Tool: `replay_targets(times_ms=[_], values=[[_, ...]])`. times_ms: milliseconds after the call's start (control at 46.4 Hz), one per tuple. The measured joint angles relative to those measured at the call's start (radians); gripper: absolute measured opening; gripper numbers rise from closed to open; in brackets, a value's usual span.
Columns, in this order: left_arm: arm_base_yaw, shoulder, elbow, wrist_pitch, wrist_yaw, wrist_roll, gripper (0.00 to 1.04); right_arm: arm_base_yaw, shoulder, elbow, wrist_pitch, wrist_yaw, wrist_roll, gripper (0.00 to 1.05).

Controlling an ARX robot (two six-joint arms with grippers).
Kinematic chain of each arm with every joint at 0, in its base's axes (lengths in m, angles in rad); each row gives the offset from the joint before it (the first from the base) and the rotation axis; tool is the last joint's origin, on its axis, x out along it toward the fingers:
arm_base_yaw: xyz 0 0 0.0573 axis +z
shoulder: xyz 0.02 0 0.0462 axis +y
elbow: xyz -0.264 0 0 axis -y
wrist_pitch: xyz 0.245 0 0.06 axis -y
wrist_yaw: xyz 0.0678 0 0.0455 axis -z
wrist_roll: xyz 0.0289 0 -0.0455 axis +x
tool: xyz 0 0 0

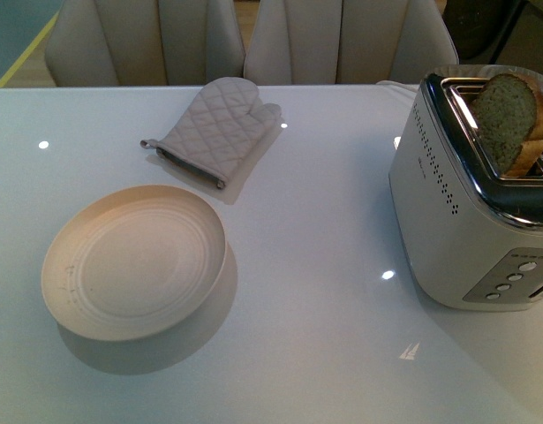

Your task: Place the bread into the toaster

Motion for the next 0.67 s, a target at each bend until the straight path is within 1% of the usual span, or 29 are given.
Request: replay_targets(times_ms=[108, 194, 259, 302, 345, 410, 668], values=[[0.0, 0.0, 0.0, 0.0, 0.0, 0.0, 0.98, 0.0, 0.0, 0.0, 0.0, 0.0, 0.0, 0.5], [0.0, 0.0, 0.0, 0.0, 0.0, 0.0, 0.98, 0.0, 0.0, 0.0, 0.0, 0.0, 0.0, 0.71], [0.0, 0.0, 0.0, 0.0, 0.0, 0.0, 0.98, 0.0, 0.0, 0.0, 0.0, 0.0, 0.0, 0.83], [0.0, 0.0, 0.0, 0.0, 0.0, 0.0, 0.98, 0.0, 0.0, 0.0, 0.0, 0.0, 0.0, 0.88], [0.0, 0.0, 0.0, 0.0, 0.0, 0.0, 0.98, 0.0, 0.0, 0.0, 0.0, 0.0, 0.0, 0.97], [0.0, 0.0, 0.0, 0.0, 0.0, 0.0, 0.98, 0.0, 0.0, 0.0, 0.0, 0.0, 0.0, 0.95], [0.0, 0.0, 0.0, 0.0, 0.0, 0.0, 0.98, 0.0, 0.0, 0.0, 0.0, 0.0, 0.0, 0.96]])
